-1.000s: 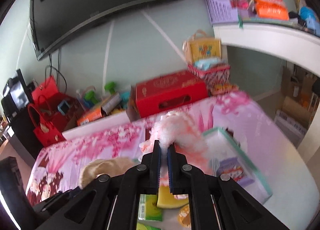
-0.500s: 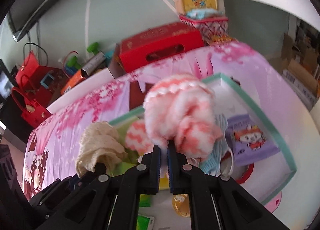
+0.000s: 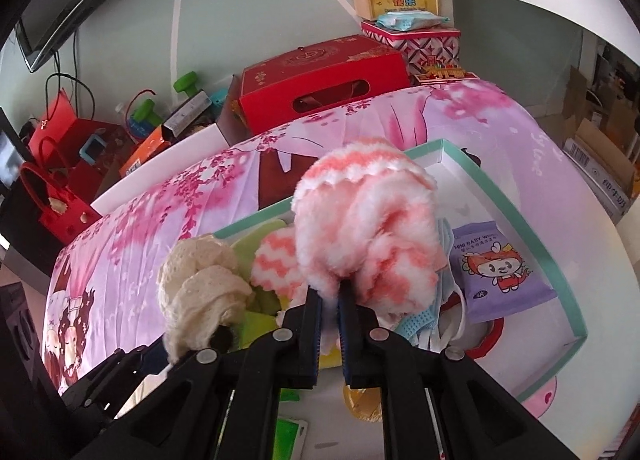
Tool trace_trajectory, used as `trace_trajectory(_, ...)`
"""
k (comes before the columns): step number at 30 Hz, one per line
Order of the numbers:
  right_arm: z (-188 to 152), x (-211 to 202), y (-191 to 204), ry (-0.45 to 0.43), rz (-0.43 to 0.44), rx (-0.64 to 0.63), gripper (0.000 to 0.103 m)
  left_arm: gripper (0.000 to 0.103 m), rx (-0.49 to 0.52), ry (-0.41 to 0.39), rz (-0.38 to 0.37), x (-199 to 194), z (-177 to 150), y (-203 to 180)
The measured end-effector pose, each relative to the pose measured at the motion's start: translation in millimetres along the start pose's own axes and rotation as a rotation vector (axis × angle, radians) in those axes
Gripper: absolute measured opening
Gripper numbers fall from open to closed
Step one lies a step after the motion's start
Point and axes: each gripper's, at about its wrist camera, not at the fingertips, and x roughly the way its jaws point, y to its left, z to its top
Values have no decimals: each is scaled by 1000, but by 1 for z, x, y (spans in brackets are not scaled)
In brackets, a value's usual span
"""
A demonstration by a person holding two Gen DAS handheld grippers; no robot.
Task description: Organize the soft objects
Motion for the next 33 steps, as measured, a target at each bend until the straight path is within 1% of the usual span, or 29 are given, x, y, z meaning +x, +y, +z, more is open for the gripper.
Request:
trace_trajectory(1,0,-2,1,3,0,-3,11,49,8,2,3,-2,-1,-1)
trace_trajectory(3,-1,-4,4,9,-4,-18,16,50,16,4,7,-4,-2,-2)
trace_trajectory(5,-2,-7,8,10,-8,-34,26,50,15,10,9,-7,-4,-1)
trace_trajectory(6,-2,-9,10,10,-10,-42,28,51,13,9,8,-9,-4,0)
trace_trajectory(7,-3,-11,11,9,-11,-47,34,52,12,8,5,-11,-4,1)
trace_trajectory(8,-4,-13,11,8,-10,-50,38,57,15,5,5,-15,-5,1)
trace_trajectory(10,-5,-17,13,5,-12,-56,39,62,22,0,10,-20,-7,2)
trace_trajectory(13,-7,-21,14,3,-11,-57,42,63,22,-2,19,-28,-10,5)
trace_trajectory(16,-11,-25,15,2,-6,-55,50,64,16,2,23,-35,-15,8)
trace_trajectory(19,-14,-28,17,1,-6,-62,59,72,29,4,32,-43,-24,7)
trace_trajectory(22,-22,-30,19,8,-5,-73,60,73,34,-1,44,-49,-29,7)
trace_trajectory(24,-26,-31,19,15,-4,-80,64,74,20,-5,51,-53,-33,8)
trace_trajectory(25,-29,-31,19,18,-3,-83,69,75,10,-6,54,-54,-34,10)
trace_trajectory(26,-31,-32,20,19,-4,-86,72,76,-6,-6,61,-56,-36,13)
trace_trajectory(31,-43,-34,22,33,-13,-112,73,83,-61,-17,125,-63,-42,28)
trace_trajectory(33,-47,-35,25,39,-8,-126,79,90,-87,-18,157,-67,-45,36)
